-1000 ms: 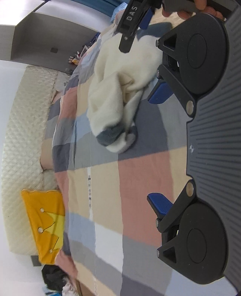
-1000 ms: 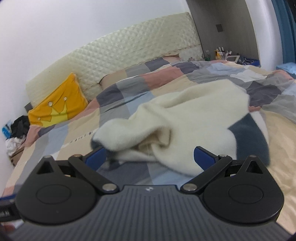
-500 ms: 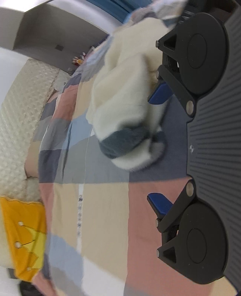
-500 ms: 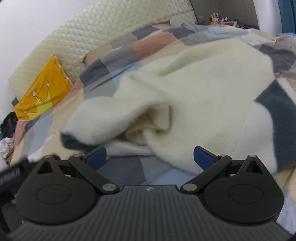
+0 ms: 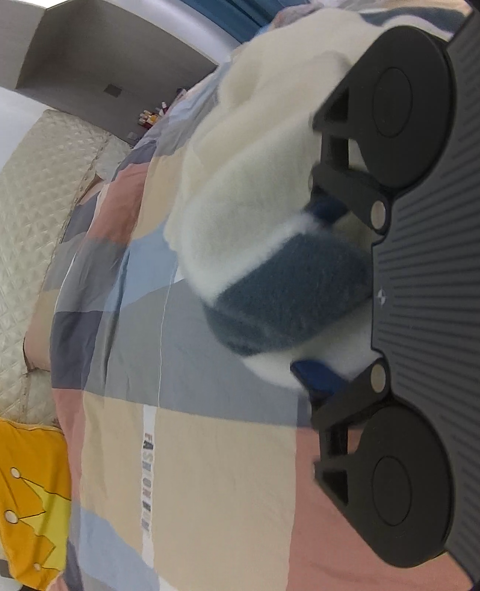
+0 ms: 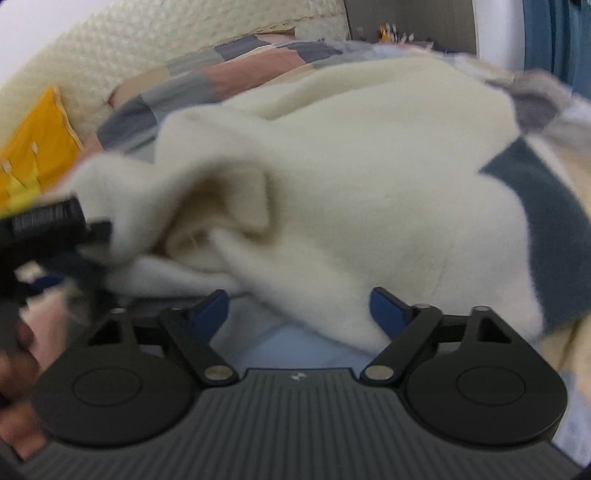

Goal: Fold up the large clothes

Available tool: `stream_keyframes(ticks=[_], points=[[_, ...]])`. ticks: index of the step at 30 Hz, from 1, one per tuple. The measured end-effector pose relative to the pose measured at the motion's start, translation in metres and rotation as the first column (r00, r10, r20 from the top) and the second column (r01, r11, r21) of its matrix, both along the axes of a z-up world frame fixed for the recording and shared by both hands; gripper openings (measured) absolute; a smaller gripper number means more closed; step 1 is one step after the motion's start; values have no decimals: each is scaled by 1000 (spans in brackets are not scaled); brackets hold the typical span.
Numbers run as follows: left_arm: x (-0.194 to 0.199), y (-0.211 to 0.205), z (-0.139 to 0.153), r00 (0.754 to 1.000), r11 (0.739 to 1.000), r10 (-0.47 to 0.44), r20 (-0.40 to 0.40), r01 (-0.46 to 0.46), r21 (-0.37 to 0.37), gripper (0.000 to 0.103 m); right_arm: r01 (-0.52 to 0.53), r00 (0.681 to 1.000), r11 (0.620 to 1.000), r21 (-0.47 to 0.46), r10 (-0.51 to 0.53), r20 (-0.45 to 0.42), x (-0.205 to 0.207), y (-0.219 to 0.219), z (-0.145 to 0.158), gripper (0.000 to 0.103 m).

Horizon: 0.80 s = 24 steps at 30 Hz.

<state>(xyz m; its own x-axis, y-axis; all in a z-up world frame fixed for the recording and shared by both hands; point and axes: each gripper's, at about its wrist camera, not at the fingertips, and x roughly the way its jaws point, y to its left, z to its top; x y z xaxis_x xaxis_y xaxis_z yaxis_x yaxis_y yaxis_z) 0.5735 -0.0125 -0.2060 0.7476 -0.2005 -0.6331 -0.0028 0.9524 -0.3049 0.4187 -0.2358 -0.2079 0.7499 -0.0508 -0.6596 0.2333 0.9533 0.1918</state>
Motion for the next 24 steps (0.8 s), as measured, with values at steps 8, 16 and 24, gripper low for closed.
stream_keyframes(ticks=[8, 16, 24], points=[[-7, -2, 17, 999, 999, 39, 4, -39, -30, 24, 22, 1000, 996, -81, -21, 20, 2, 9, -9, 64], [-32, 30, 49, 992, 986, 123, 27, -119, -120, 18, -8, 1000, 981, -193, 11, 14, 1, 14, -1, 12], [-80, 64, 105, 979, 973, 185, 86, -169, -159, 16, 42, 984, 973, -227, -1, 178, -34, 2, 34, 11]])
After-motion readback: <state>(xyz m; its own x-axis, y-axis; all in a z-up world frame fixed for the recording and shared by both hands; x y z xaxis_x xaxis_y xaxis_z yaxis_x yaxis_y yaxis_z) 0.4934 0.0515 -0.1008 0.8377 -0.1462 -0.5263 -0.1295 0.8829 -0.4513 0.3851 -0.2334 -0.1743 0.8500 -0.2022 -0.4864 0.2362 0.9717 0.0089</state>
